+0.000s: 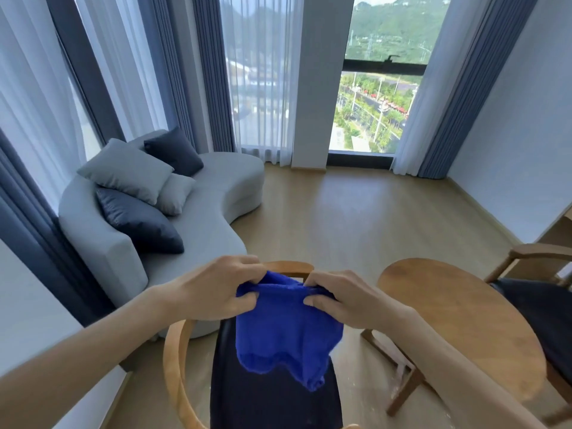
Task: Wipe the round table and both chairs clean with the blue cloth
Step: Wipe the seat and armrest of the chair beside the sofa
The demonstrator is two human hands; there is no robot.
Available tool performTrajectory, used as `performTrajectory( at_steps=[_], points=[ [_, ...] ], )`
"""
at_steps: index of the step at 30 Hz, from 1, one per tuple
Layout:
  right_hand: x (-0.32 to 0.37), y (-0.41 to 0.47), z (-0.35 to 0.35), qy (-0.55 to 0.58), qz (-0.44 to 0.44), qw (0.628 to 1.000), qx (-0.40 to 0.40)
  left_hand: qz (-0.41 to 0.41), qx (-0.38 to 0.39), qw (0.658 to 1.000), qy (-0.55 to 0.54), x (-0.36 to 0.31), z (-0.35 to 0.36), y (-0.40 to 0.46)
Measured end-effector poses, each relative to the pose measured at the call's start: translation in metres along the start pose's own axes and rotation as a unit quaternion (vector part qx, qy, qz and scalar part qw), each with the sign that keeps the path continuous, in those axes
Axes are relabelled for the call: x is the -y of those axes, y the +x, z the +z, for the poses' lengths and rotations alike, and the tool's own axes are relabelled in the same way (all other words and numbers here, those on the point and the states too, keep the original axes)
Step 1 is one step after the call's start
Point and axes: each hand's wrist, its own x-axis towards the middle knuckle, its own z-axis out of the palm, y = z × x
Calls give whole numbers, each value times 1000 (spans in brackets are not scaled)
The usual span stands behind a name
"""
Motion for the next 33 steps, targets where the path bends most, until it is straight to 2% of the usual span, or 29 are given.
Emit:
performTrajectory(
  at_steps=[3, 6, 11, 15, 19, 23, 29, 31, 33],
  points=[
    [-1, 6, -4, -4, 36, 999, 6, -1, -40, 999, -13, 6, 2, -1],
    [-5, 14, -8, -44, 51, 998, -12, -39, -69, 997, -22, 14, 2, 1],
    [-5, 24, -11, -22, 30, 999, -3, -101, -51, 993, -19, 18, 0, 12],
    [-8, 28, -18, -17, 45, 999, 15, -93, -38, 995, -13, 24, -3, 17],
    [-9, 27, -25, 12, 54, 998, -36, -83, -62, 994, -39, 22, -8, 18],
    [-8, 29, -22, 45, 85, 993, -69, -104, -121, 986, -49, 19, -10, 27],
    [-3, 35, -24, 48, 129, 980, -145, -173, -114, 974, -98, 13, -3, 35],
    [-1, 38, -20, 37, 141, 975, -169, -158, -111, 980, -52, 11, 1, 37],
    [2, 40, -18, 23, 150, 972, -182, -152, -121, 979, 56, 10, 2, 40]
  ],
)
